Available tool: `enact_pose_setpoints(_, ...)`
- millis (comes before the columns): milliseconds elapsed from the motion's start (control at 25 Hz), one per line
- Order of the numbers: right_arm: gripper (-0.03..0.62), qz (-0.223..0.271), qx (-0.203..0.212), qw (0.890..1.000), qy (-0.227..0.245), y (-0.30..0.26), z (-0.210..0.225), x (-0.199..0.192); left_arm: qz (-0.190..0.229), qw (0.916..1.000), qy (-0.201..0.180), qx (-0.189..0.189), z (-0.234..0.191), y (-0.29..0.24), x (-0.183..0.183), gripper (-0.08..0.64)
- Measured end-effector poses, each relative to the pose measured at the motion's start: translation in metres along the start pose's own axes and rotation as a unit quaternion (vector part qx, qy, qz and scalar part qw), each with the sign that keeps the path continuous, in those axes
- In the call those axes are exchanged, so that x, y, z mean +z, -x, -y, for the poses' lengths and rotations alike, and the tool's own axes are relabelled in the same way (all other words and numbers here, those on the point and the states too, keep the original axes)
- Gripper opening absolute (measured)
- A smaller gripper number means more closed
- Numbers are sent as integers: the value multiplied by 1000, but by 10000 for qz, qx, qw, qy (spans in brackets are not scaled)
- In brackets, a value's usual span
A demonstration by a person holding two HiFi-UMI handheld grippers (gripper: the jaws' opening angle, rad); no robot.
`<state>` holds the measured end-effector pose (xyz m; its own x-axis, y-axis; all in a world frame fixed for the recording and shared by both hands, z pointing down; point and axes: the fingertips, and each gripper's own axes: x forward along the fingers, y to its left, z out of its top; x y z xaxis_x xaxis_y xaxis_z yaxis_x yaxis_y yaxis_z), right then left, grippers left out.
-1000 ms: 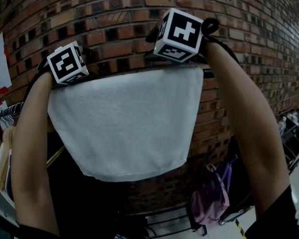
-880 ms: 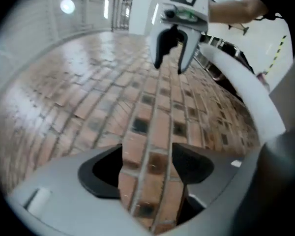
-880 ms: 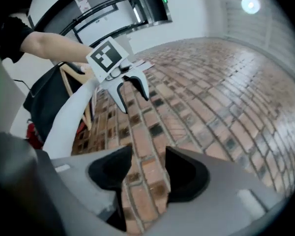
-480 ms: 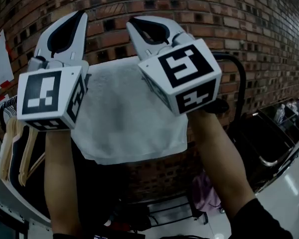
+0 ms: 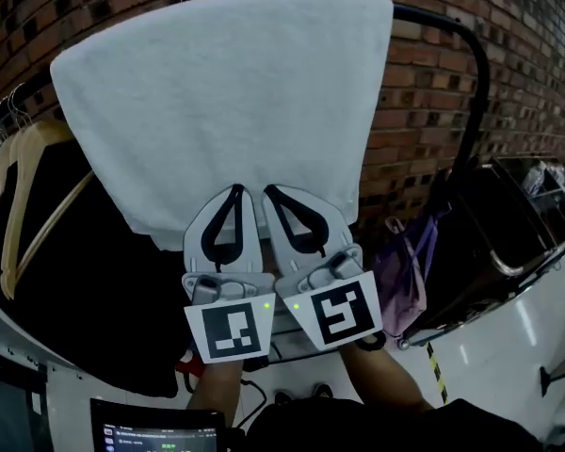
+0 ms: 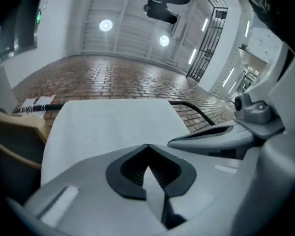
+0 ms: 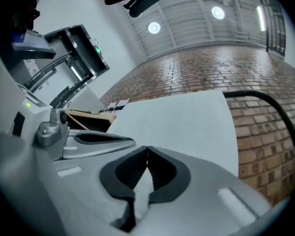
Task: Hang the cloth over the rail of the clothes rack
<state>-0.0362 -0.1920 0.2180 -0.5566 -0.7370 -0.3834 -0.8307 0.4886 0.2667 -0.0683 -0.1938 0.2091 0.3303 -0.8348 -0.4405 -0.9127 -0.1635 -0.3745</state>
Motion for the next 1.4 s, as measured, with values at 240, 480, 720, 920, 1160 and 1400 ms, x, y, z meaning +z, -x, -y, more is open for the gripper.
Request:
enact_pose_setpoints(240,5,-415,-109,9984,-358,14,-1,-58,-346,9991,248,-91,25,5,-48,6)
enact_pose_setpoints(480,5,-496,6,9984,-257,17,-3,-67,-508,9985,136,-122,33,8,-57,6)
enact_pose_setpoints(720,5,-521,64,9980,-363,19,-3,-72,-601,9980,89,-170,38,9,-60,8)
enact_pose_setpoints(920,5,-521,80,9977,-420,17,-2,-74,-616,9980,25,-142,37,7,-61,6)
enact_pose_setpoints(1160,5,-499,136,9976,-465,12,-3,-75,-648,9978,-14,-103,33,5,-63,8)
enact_pose_setpoints(1400,5,-492,184,9974,-500,10,-4,-77,-659,9978,-31,-59,31,5,-64,6)
